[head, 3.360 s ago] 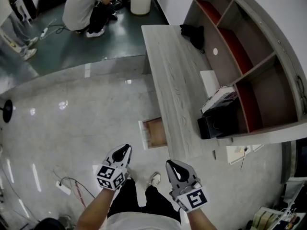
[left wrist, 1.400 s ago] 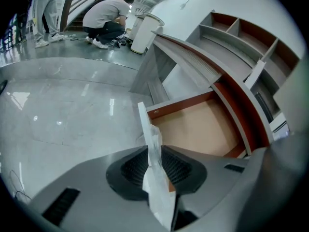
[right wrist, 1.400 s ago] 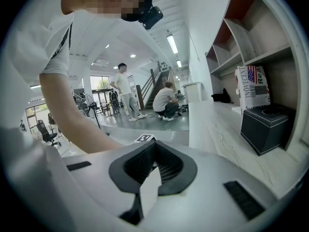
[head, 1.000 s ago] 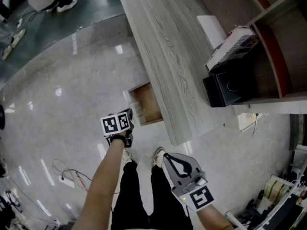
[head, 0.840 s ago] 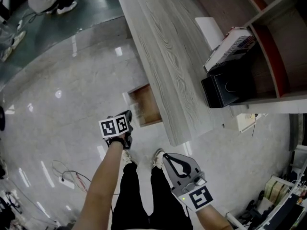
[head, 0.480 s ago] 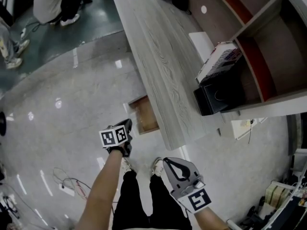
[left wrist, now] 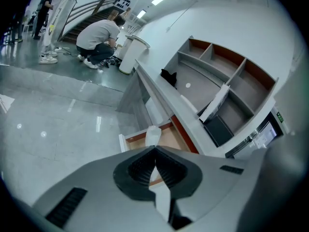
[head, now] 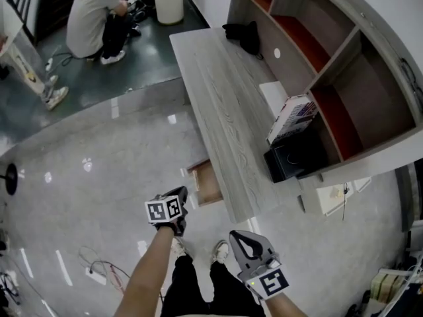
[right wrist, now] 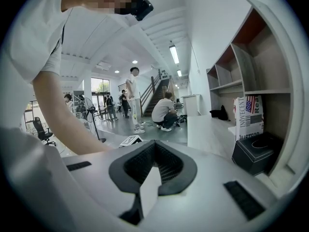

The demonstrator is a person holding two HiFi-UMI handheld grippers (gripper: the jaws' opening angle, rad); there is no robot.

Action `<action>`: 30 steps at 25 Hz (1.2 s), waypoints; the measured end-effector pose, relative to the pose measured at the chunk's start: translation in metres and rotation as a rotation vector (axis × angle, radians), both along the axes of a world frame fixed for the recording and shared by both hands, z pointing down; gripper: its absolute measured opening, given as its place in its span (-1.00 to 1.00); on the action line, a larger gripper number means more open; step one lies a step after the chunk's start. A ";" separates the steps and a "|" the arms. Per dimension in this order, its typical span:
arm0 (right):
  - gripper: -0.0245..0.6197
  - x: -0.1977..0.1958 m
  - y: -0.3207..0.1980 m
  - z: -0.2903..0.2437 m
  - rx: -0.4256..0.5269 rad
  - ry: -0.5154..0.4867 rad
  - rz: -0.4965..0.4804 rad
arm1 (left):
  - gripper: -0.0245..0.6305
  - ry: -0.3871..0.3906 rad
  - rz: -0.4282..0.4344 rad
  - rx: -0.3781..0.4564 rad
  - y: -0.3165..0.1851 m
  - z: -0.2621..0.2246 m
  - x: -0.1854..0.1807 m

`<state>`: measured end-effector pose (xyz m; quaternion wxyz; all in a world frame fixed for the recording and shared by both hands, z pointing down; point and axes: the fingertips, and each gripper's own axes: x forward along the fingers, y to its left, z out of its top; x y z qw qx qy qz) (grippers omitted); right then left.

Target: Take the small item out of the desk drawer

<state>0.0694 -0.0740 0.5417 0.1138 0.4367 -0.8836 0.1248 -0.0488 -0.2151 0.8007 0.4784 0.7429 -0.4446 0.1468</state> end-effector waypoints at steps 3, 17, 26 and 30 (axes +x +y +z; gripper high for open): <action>-0.86 -0.002 0.002 -0.019 0.014 0.002 -0.005 | -0.87 0.004 -0.001 0.025 0.005 -0.027 -0.005; -0.86 0.009 -0.009 -0.095 0.117 -0.015 0.003 | -0.87 -0.044 0.004 0.229 0.002 -0.171 -0.028; -0.86 0.013 -0.015 -0.138 0.194 -0.031 0.017 | -0.87 -0.059 -0.034 0.373 0.004 -0.259 -0.054; -0.86 0.016 -0.021 -0.154 0.223 -0.029 0.006 | -0.87 -0.076 -0.051 0.437 0.007 -0.296 -0.064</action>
